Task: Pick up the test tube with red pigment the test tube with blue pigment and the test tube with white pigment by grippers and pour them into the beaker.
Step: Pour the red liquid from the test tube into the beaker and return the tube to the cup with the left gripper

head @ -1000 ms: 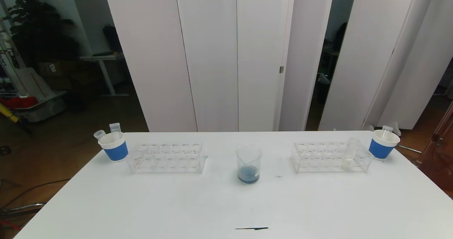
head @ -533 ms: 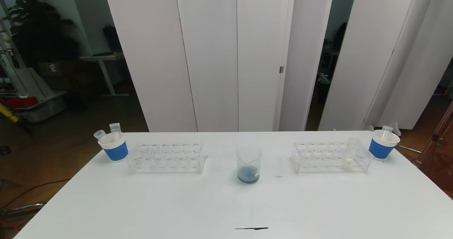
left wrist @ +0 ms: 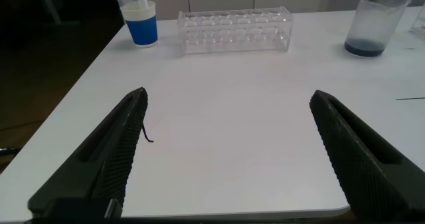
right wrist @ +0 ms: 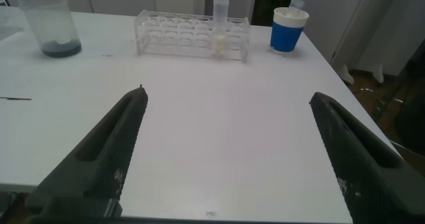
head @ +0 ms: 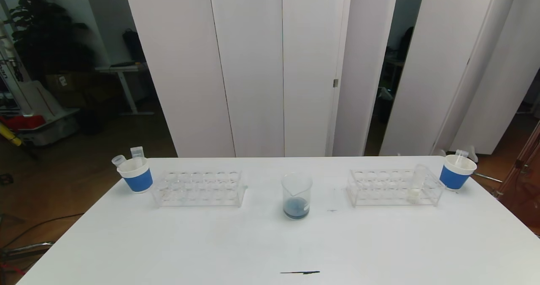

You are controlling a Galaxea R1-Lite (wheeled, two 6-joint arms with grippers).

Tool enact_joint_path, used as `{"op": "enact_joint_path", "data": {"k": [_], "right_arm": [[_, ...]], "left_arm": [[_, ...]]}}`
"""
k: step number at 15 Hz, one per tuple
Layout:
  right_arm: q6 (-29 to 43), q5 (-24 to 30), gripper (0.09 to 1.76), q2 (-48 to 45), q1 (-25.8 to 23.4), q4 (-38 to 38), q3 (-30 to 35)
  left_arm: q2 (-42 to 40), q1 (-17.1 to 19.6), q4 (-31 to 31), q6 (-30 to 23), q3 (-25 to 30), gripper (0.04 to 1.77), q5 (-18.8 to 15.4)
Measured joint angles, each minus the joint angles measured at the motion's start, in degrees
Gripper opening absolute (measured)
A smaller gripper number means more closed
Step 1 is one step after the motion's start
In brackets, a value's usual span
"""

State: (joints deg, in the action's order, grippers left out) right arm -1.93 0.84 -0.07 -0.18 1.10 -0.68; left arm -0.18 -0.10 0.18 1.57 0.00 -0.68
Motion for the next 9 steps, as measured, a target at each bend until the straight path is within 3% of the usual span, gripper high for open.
{"op": "enact_joint_path", "data": {"k": [9], "right_arm": [[1.00,-0.89,1.75,0.00,-0.15,2.43,-1.71]], "left_arm": [[0.02,0.00,0.00,0.00,0.00,1.74,0.00]]}}
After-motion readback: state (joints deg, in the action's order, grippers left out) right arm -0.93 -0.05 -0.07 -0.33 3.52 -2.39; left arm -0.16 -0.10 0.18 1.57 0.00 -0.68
